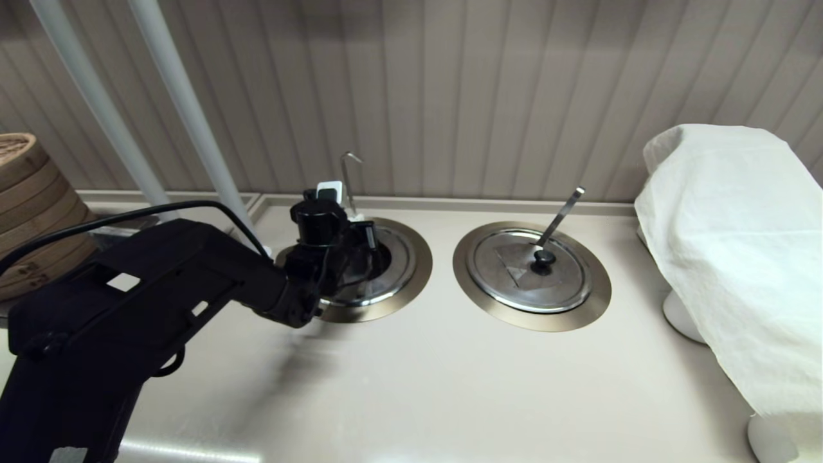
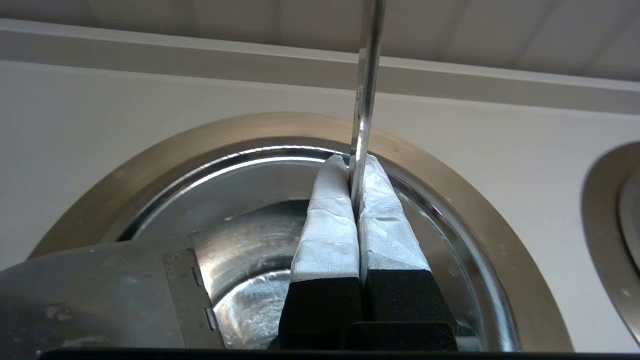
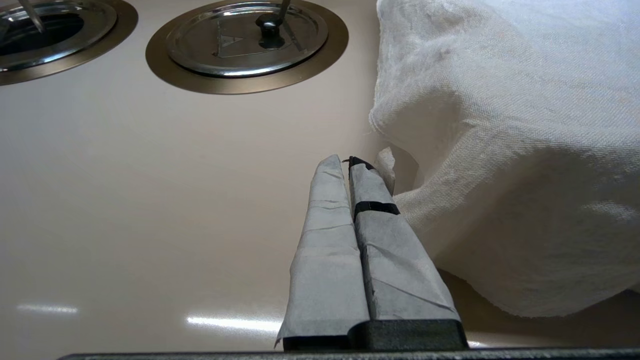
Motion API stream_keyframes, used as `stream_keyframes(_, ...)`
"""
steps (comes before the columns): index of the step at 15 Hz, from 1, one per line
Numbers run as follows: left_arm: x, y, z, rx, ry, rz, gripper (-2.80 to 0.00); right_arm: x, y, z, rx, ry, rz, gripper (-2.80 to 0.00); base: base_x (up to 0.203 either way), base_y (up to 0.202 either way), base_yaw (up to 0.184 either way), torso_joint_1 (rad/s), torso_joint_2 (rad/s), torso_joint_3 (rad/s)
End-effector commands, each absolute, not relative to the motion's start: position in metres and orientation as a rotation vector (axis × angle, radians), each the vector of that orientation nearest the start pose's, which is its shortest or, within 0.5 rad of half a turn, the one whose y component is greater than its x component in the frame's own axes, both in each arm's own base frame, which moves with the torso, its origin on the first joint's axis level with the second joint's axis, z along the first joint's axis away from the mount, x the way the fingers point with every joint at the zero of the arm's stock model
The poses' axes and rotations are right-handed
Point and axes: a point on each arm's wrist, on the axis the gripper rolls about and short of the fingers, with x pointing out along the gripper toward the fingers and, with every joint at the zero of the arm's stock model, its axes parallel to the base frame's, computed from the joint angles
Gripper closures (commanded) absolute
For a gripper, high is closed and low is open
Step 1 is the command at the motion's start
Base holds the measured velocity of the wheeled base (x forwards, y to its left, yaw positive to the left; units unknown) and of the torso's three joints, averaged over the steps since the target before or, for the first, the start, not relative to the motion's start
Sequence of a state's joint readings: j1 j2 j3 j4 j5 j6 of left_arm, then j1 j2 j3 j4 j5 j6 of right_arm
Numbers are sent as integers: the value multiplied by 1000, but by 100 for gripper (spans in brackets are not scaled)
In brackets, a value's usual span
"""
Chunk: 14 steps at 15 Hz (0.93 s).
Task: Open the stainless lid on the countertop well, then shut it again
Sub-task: Stir with a spoon
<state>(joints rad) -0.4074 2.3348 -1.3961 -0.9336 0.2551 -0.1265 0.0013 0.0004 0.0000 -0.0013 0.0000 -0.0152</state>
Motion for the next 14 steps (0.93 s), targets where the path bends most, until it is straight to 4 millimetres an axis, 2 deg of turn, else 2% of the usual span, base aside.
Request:
stream_keyframes(1, 432, -167, 130, -98, 5, -126, 0, -23, 0, 76, -15, 0, 2, 0, 0, 0, 0, 0, 0, 0)
stream_keyframes(4, 440, -160, 131, -29, -12, -105, 0, -23, 0, 76, -15, -1, 2, 0, 0, 0, 0, 0, 0, 0)
stream_keyframes(10, 464, -175, 103, 37, 3, -115, 0, -23, 0, 76, -15, 0, 2, 0, 0, 0, 0, 0, 0, 0)
stream_keyframes(14, 471, -181, 110, 99, 71, -222, 0, -23, 0, 76, -15, 0, 2, 0, 0, 0, 0, 0, 0, 0)
